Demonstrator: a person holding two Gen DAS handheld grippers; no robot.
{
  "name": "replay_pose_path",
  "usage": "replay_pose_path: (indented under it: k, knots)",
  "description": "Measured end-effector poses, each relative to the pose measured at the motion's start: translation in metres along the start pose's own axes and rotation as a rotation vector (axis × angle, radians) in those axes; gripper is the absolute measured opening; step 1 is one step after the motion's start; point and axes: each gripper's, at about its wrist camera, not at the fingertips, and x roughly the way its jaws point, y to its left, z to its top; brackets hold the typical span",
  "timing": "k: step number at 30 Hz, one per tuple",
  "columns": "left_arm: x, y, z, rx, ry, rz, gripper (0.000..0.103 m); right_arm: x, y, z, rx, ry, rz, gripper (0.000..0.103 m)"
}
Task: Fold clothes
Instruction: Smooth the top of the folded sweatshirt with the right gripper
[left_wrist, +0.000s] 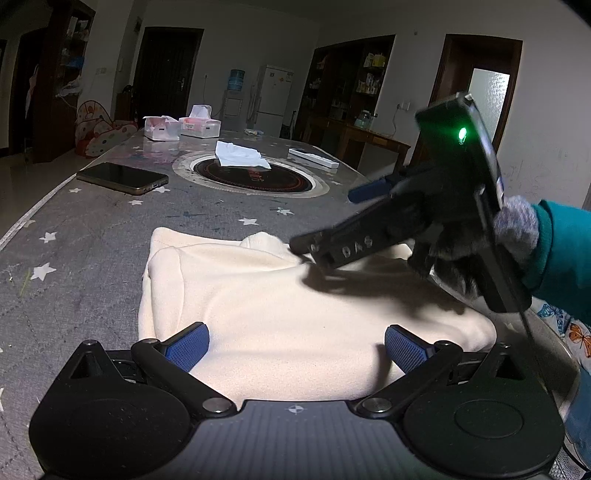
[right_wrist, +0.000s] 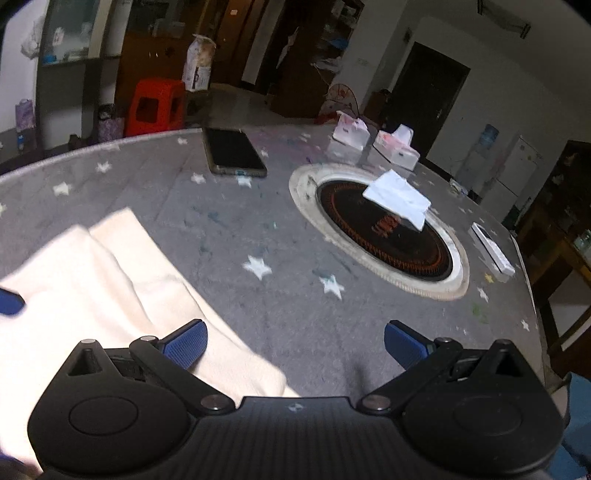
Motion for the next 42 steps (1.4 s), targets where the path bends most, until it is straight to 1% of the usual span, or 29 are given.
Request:
replay_pose_path:
  k: [1, 4, 6, 8, 11, 13, 16, 19, 22, 25, 27, 30, 32, 34, 35, 38, 40, 42]
  knots:
    - [0.0, 0.0, 0.0, -0.001, 0.0, -0.001, 0.103, -0.001, 0.0, 0.003, 0.002, -0.005, 0.011, 0.103]
    - [0.0, 0.001, 0.0, -0.003, -0.001, -0.003, 0.103, -0.006, 0.009, 0.01, -0.015, -0.024, 0.105, 0.103]
    - [0.0, 0.0, 0.0, -0.003, -0.002, -0.003, 0.103, 0.001, 0.019, 0.013, -0.04, -0.017, 0.131, 0.103]
    - [0.001, 0.0, 0.0, -0.003, -0.001, -0.002, 0.103, 0.013, 0.029, 0.015, -0.071, 0.001, 0.126, 0.103]
    - [0.001, 0.0, 0.0, -0.005, 0.0, 0.002, 0.103, 0.023, 0.03, 0.017, -0.057, 0.005, 0.136, 0.103]
    - [0.001, 0.0, 0.0, -0.006, 0.0, 0.002, 0.103, 0.021, 0.026, 0.02, -0.037, 0.004, 0.137, 0.103]
    - [0.001, 0.0, 0.0, -0.003, 0.001, 0.004, 0.103, 0.007, 0.02, 0.023, -0.028, -0.029, 0.115, 0.103]
    - [0.001, 0.0, 0.0, -0.003, 0.0, 0.003, 0.103, -0.016, 0.008, 0.019, 0.008, -0.061, 0.088, 0.103]
    - [0.0, 0.001, 0.0, -0.004, -0.002, 0.001, 0.103, -0.041, -0.003, 0.005, 0.036, -0.076, 0.052, 0.103]
    - [-0.001, -0.001, 0.001, 0.007, -0.008, 0.013, 0.103, -0.065, -0.009, -0.015, 0.056, -0.068, 0.028, 0.103]
    - [-0.004, -0.005, 0.003, 0.017, -0.015, 0.036, 0.103, -0.08, -0.008, -0.03, 0.06, -0.061, 0.016, 0.103]
    - [-0.016, -0.012, 0.008, 0.029, -0.057, 0.075, 0.103, -0.099, -0.004, -0.051, 0.048, -0.058, -0.008, 0.103]
    - [-0.02, -0.017, 0.009, 0.059, -0.069, 0.131, 0.102, -0.109, 0.0, -0.064, 0.049, -0.056, -0.024, 0.103]
    - [-0.016, -0.019, 0.007, 0.097, -0.043, 0.219, 0.101, -0.115, 0.003, -0.077, 0.062, -0.048, -0.033, 0.103]
    - [-0.014, -0.017, 0.005, 0.098, -0.028, 0.243, 0.098, -0.117, 0.005, -0.083, 0.061, -0.044, -0.041, 0.103]
    - [-0.008, -0.008, -0.001, 0.056, 0.031, 0.27, 0.095, -0.118, 0.01, -0.1, 0.061, -0.03, -0.083, 0.103]
    - [-0.007, -0.006, -0.002, 0.051, 0.034, 0.274, 0.095, -0.115, 0.014, -0.11, 0.056, -0.019, -0.105, 0.103]
    - [-0.007, -0.005, -0.002, 0.045, 0.043, 0.283, 0.097, -0.118, 0.014, -0.111, 0.073, -0.033, -0.112, 0.103]
